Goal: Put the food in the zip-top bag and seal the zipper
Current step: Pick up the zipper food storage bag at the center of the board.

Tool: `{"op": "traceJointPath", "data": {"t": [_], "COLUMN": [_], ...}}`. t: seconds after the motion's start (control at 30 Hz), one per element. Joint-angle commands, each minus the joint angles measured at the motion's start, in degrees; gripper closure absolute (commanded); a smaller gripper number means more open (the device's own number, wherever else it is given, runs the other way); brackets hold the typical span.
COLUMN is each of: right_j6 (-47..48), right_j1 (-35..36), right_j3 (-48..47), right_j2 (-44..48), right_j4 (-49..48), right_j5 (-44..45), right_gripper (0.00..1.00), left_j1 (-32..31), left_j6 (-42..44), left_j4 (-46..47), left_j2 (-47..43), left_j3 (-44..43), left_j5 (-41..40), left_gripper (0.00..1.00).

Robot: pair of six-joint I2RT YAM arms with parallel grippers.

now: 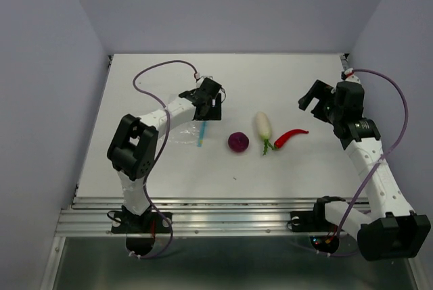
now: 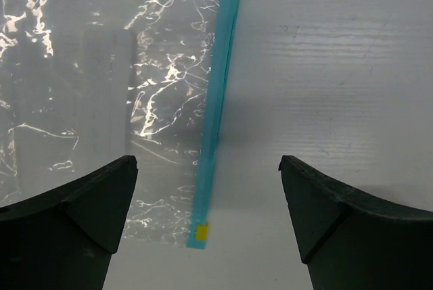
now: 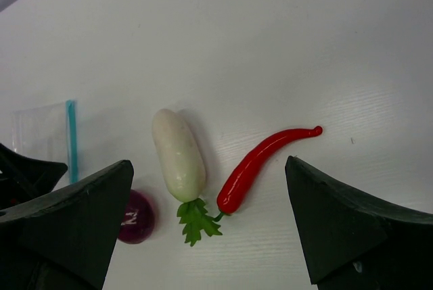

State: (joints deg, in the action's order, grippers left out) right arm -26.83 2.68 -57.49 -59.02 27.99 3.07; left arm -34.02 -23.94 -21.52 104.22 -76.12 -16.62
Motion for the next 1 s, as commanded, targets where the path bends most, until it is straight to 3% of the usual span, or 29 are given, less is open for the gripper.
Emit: {"op": "traceJointPath", "data": {"t": [0.0, 0.33, 0.53, 0.63, 0.97], "right_j6": [1.25, 1.08, 1.17, 1.17, 1.25], "right_j1": [-0.13, -0.13, -0.13, -0.13, -0.13], "right_j3": [0.1, 2.12, 2.12, 2.04, 2.04], "right_j2": [-0.65, -3.2, -4.08, -4.08, -3.82], "right_j4": [-5.49, -6.54, -6.63, -6.54, -6.63], "right_j5": [-5.27, -6.15, -6.15, -5.62, -4.65], "right_gripper": [0.0, 0.0, 0.0, 0.0, 0.0], "left_j1": [-0.61, -0.52, -0.17, 0.0, 0.62], "left_j6": [2.24, 1.36, 0.48, 0.65, 1.44], "left_j4": [-2.74, -6.87, -7.57, -7.14, -5.38], "left_j2": [2.46, 11.17, 11.7, 12.05, 13.2], "left_j3": [-5.79, -11.86, -12.12, -11.95, -11.16], "left_j5": [-3.33, -8.69, -10.36, -9.92, -7.9], "left_gripper": [0.01, 0.14, 0.28, 0.39, 0.41]}}
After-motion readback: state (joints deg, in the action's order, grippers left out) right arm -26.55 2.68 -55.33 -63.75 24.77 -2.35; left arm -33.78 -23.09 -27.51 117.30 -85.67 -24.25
